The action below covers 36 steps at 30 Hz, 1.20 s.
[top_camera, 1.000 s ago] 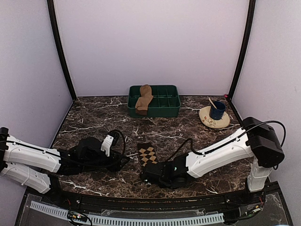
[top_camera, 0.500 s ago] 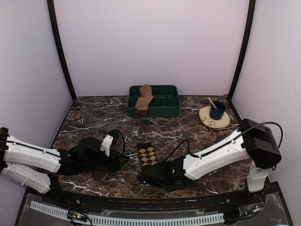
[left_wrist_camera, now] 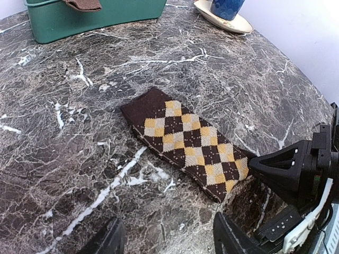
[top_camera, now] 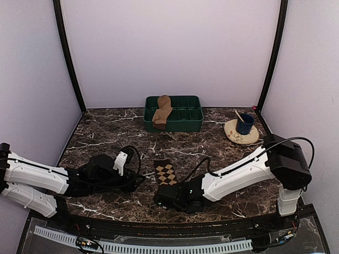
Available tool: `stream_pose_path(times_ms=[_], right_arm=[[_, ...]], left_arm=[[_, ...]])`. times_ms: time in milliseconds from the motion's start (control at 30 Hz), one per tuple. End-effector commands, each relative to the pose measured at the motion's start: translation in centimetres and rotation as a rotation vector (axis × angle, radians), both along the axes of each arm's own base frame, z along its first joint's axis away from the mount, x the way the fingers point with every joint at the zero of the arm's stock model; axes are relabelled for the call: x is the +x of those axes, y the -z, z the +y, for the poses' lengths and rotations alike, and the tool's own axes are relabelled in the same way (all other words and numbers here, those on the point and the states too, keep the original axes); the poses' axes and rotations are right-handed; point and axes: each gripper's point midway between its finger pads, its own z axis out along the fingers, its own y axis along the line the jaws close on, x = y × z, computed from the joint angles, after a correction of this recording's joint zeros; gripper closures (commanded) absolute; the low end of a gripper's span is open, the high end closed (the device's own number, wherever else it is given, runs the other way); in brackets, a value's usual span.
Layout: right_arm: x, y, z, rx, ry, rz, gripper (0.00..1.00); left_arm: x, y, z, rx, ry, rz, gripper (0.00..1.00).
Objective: Roll the socks
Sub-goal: Place the sock at the center of the board.
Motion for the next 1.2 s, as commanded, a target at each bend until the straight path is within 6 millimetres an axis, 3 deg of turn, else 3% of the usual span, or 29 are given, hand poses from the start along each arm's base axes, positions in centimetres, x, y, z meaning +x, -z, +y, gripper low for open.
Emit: stream_pose_path(times_ms=[0,67,333,867,1167], right_arm=[[-1.3,3.8,-2.6,-0.094,0.039,0.175,0.97],[-1.5,3.6,-2.7,-0.082,0.056,0.204,1.0],[-2.5,0.5,0.2,0.067,0.123,0.366,1.0],[-7.0,-2.8,3.9,0.274,0.214,0.849,1.0],[-8.2,-4.6,6.1,0.405,0.253,1.131,1.0]], left_arm=[[-0.1,0.7,0.5,0.027,-0.008,-0.001,0.4],[0.0,0.7,0.6,0.033,-0.011,-0.003,0.4],[0.2,0.8,0.6,0.062,-0.011,-0.009,0.4],[-1.2,1.3,1.2,0.052,0.026,0.027,0.4],[-1.9,1.3,1.8,0.051,0.033,0.043,0.42]])
